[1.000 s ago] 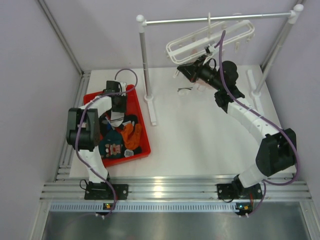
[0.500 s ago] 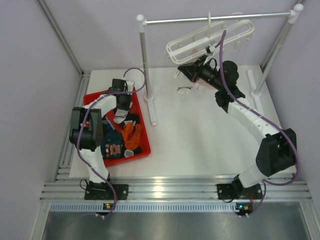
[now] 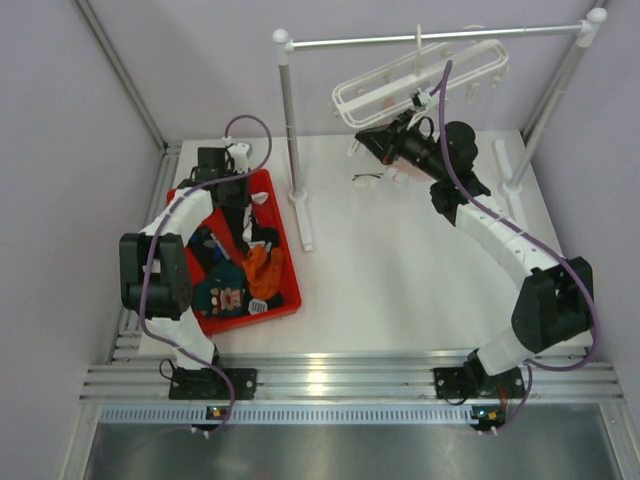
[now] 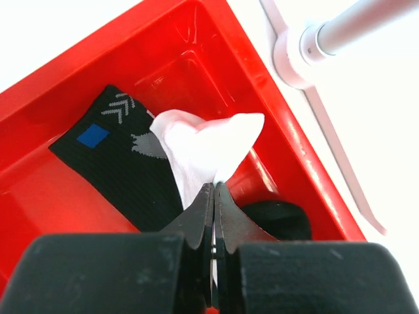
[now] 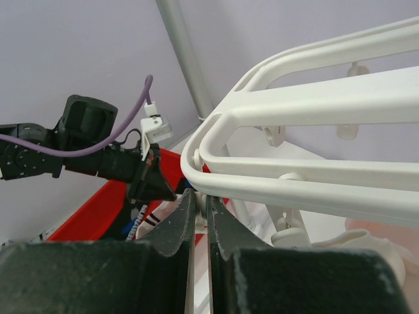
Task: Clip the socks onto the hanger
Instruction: Pick up the sock from the bin.
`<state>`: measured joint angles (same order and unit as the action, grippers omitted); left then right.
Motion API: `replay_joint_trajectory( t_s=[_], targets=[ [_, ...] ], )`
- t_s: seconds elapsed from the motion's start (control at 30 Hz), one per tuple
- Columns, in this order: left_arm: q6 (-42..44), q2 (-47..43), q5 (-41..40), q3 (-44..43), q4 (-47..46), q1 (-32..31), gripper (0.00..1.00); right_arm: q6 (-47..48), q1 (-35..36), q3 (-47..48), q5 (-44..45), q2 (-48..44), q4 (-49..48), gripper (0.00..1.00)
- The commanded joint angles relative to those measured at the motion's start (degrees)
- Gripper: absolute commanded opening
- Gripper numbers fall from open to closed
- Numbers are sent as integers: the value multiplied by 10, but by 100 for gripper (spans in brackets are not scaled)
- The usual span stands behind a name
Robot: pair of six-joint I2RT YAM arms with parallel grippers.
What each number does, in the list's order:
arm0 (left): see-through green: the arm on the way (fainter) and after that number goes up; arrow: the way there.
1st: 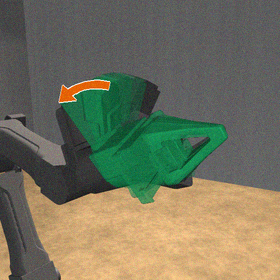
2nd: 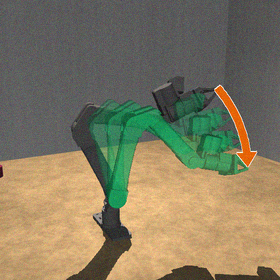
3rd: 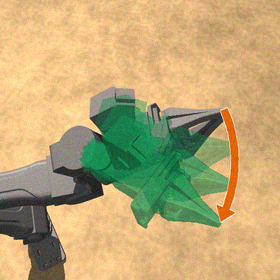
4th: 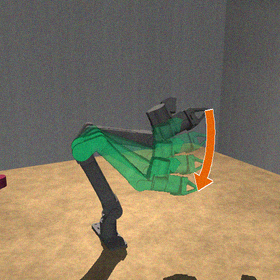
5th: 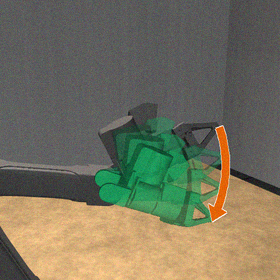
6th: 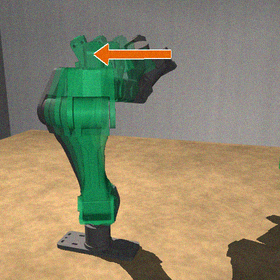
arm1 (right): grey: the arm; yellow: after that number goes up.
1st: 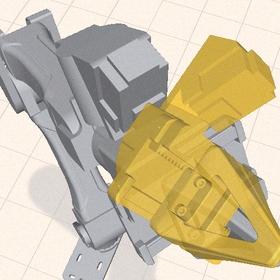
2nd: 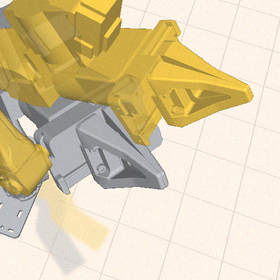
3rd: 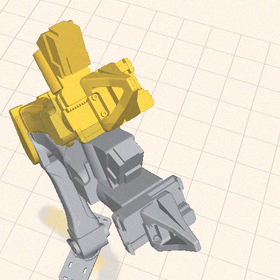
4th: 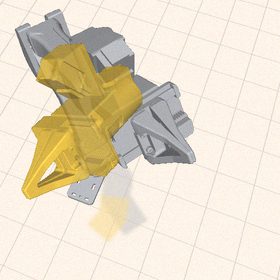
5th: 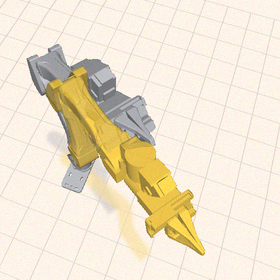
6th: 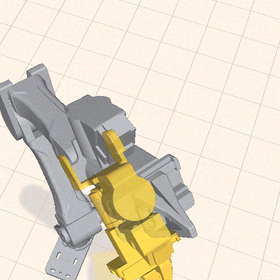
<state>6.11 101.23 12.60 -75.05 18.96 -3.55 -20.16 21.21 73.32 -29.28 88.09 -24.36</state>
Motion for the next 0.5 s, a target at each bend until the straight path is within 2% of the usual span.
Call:
replay_joint_trajectory(
  t_s=[0.0, 0.17, 0.4, 0.47],
  targets=[
    [-17, -23, 79, -26, 6, 18, 0, 2, -7, 30, -7, -20, -5, 0],
    [3, 1, 85, -33, 27, 21, 0, -1, -7, 30, -8, -19, -7, 0],
    [146, 96, 72, -82, 149, 21, 0, 1, -8, 26, -9, -18, -8, 0],
    [160, 120, 51, -91, 178, 21, 0, 1, -7, 26, -10, -17, -9, 0]
  ],
)
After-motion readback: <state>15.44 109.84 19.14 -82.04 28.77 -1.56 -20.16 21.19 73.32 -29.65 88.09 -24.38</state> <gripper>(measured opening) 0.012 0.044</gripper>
